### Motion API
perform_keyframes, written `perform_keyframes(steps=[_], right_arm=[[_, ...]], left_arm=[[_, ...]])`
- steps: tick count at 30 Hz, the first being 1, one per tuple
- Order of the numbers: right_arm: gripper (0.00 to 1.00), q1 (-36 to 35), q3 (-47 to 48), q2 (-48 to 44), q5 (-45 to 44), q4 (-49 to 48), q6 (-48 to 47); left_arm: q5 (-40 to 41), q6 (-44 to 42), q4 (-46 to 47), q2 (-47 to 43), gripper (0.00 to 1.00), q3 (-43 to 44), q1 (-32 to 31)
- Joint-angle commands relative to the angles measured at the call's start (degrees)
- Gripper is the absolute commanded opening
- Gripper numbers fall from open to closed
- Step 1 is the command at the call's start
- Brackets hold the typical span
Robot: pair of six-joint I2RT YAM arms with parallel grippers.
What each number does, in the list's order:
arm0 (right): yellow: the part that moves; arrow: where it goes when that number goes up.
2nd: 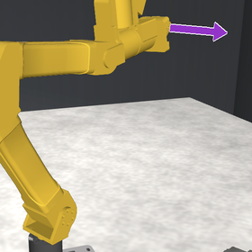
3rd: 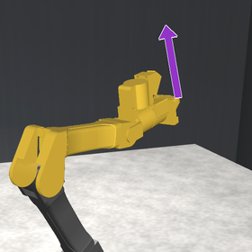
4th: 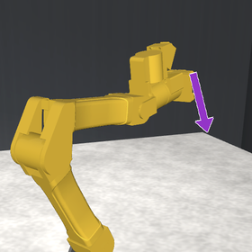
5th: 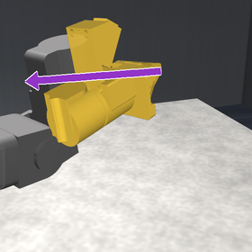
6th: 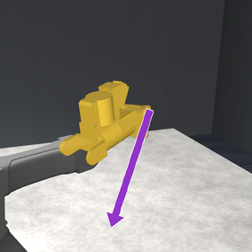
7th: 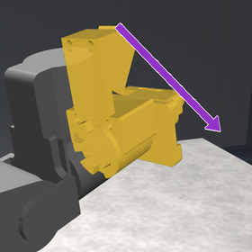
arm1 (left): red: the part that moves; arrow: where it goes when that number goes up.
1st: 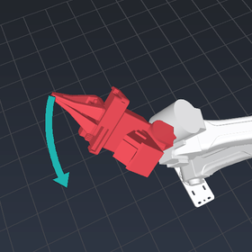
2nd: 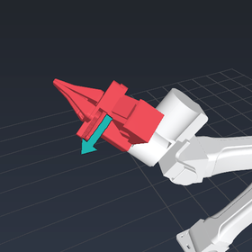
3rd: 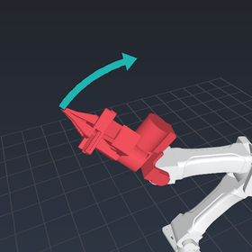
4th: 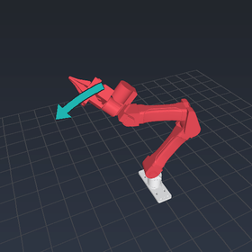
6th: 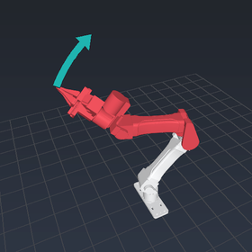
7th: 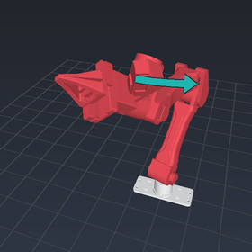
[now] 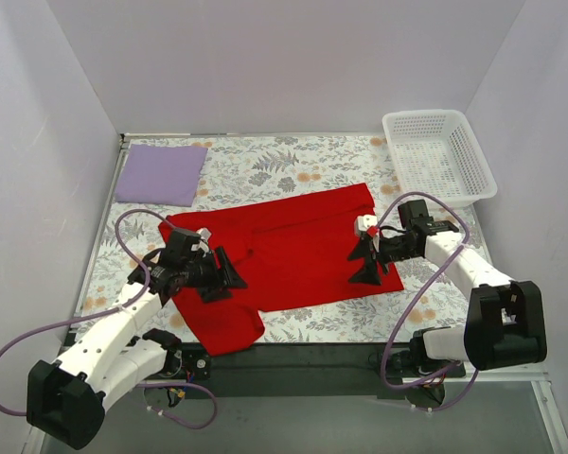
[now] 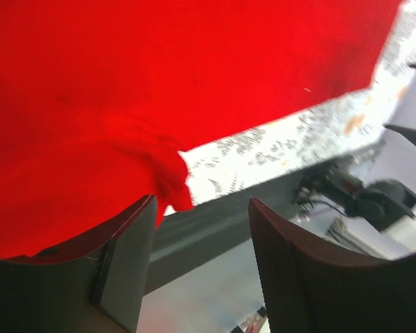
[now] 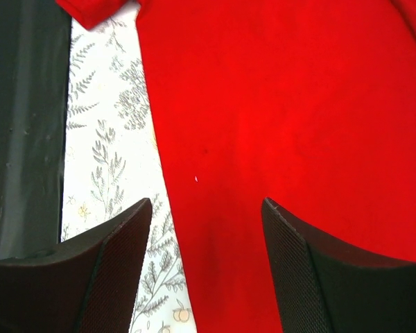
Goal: Fold and stack the t-shirts
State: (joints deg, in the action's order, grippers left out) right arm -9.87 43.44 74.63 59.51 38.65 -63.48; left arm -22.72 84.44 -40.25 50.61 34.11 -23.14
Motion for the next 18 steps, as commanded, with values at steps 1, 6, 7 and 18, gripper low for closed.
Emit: perform_keyframes(steps=[1,6,7,18], right_arm=[[0.7,-0.2,2.7,1.3,-3.1,-1.7,3.2],[0.69,-0.1,3.0,2.4,-10.2,-8.8,13.5],[0.69,0.1,3.0,2.6,-11.1,-9.6,14.9],[0.68,1.6,3.3,4.2,-16.0,-12.9,19.7]], left_arm=[[9.2,2.7,-3.6,-0.3,0.56,2.3,-0.3],[26.8,-1.0,1.8,3.6,0.78,11.1,1.6],[27.5,-2.3,2.7,6.7,0.78,12.5,2.8],[11.8,-15.4,19.6,26.8,0.64,18.3,32.3]])
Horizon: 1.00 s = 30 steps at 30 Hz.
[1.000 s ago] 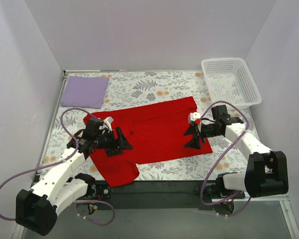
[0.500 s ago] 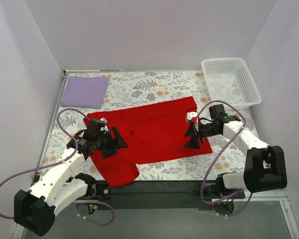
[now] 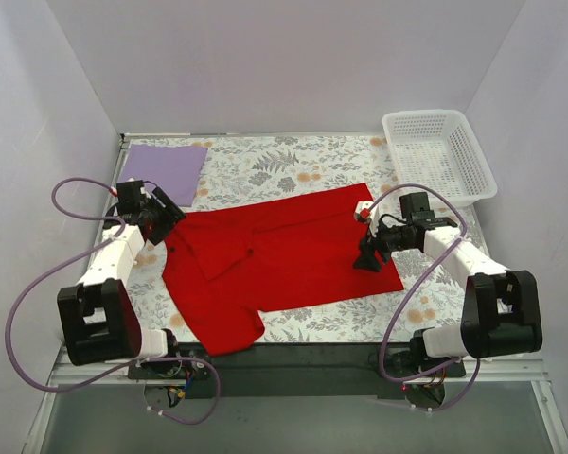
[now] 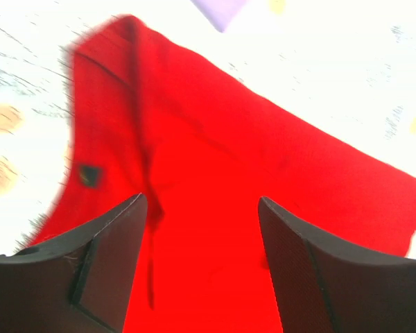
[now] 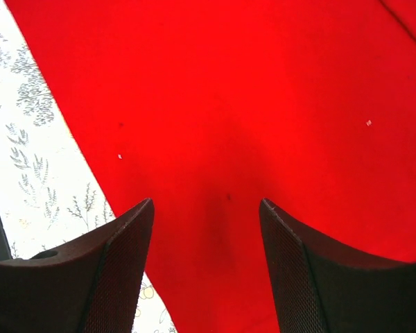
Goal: Fold and stack the t-shirts
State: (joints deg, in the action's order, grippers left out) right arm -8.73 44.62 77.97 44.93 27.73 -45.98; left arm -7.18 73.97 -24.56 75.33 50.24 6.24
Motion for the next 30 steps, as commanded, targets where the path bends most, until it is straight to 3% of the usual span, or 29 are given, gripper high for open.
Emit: perform_keyframes(steps=[1,5,13,18,21,22,28,30], right_arm=[[0.68,0.5,2.2,1.0,-1.5,-1.9,2.3],[0.68,1.0,2.5,1.7,-2.0,-1.7,2.4],[0.69,1.2,3.1,2.4,3.0,2.6,-2.0],[0.69,0.0,3.3,1.0,11.9,8.2,-10.9],[0.7,-7.7,3.3,-1.5,12.6,8.8,-16.3],[0.7,-13.6,3.6,-1.9,10.7,8.7,-17.4],[0.7,-39.8,11.3,3.1,-2.4,5.5,-16.9],[0.69,-45.3,13.1,6.1,-6.3,3.0,-15.6]], left_arm=[[-3.9,-5.3,4.3,2.8,0.63,2.6,3.5],[-4.3,-7.1,5.1,3.2,0.62,1.0,4.7],[-7.2,-9.9,5.5,-5.8,0.65,-5.7,4.8],[-11.4,-9.3,3.9,-12.7,0.79,-8.0,4.9],[-18.4,-7.7,3.5,-15.9,0.81,-9.7,4.8],[-20.1,-7.4,2.0,-16.4,0.81,-10.2,4.8],[-22.0,-5.1,-2.6,-23.3,0.79,-10.9,4.8],[-20.1,-4.2,-4.3,-24.8,0.79,-10.1,4.8]])
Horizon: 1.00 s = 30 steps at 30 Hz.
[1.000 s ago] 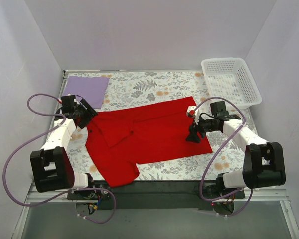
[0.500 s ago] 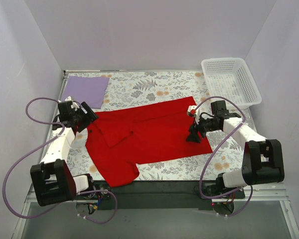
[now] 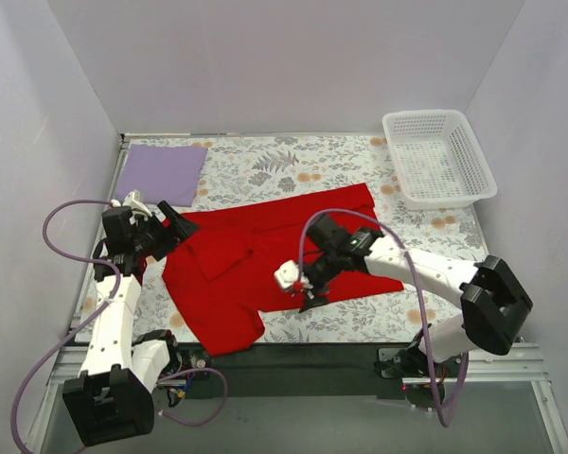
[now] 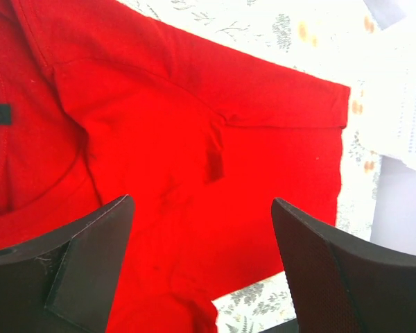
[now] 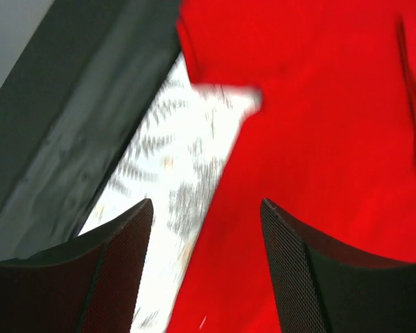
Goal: Fold and stack the t-shirts
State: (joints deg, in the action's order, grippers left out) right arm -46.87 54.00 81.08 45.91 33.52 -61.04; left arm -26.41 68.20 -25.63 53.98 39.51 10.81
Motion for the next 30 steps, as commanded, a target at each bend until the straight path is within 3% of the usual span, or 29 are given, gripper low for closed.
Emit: perform_keyframes(steps=[1,7,11,16,30], right_arm=[[0.69,-11.6,5.1,4.1,-10.3,-5.7,1.1],[0.68,-24.3,8.1,12.6,-22.8,-14.6,5.7],[0.67,-28.0,10.2,16.8,-28.8,-17.5,7.8],[0.65,-30.4,14.5,20.9,-29.7,-18.2,9.5],[0.61,-35.3,14.6,24.6,-30.2,-18.8,10.8]], left_arm=[[-0.1,2.7,-4.4,-4.6,0.79,0.8,0.3],[11.2,5.4,-10.0,-5.5,0.78,4.1,0.3],[18.2,7.3,-13.9,-3.3,0.78,7.7,0.3],[19.6,7.1,-15.3,-4.3,0.78,9.0,0.3],[18.8,6.7,-17.0,-5.5,0.77,10.7,0.3]])
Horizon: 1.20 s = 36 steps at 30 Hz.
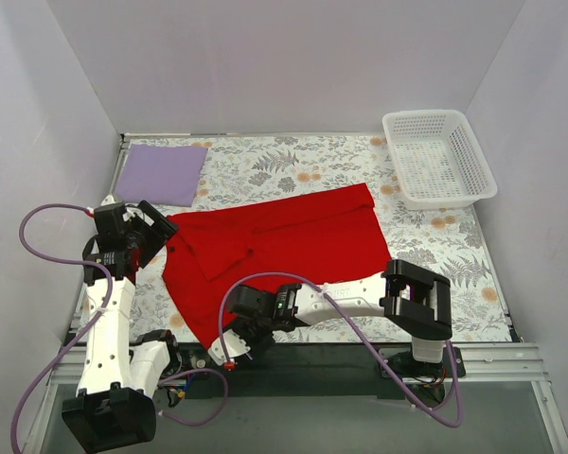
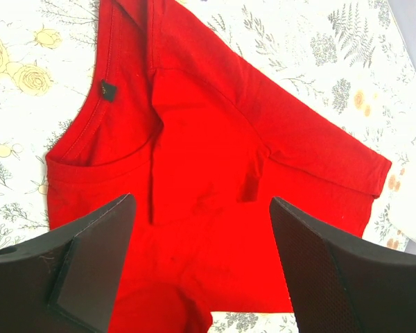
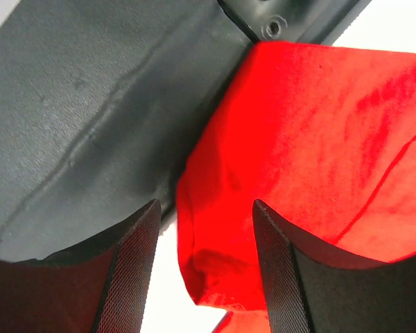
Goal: Fold and stack the t-shirts
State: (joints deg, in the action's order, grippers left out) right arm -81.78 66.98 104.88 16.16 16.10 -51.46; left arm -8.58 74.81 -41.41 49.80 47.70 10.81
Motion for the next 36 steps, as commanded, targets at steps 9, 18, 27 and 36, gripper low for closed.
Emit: perform_keyframes(steps=[9,18,27,36], right_arm=[[0.47,-0.8,2.9,3.4,-1.9,-1.4,2.9],[0.22,-0.4,3.5,2.5,-3.3,-1.5,4.3],[0.01,2.3,4.1,0.9,-0.6,-1.2,6.3],[0.01,9.6,6.2,0.0,8.2,-0.1,10.7]], left_arm=[[-0.4,-0.3,-2.2,-1.8,0.77,2.7,0.3],[-1.4,-0.9,-2.5,-1.7,0.76,3.2,0.3],[-3.0,-1.2,-2.5,-1.8,0.76,2.9,0.2],[-6.9,-2.0,-1.4,-2.0,0.76,1.5,0.2]])
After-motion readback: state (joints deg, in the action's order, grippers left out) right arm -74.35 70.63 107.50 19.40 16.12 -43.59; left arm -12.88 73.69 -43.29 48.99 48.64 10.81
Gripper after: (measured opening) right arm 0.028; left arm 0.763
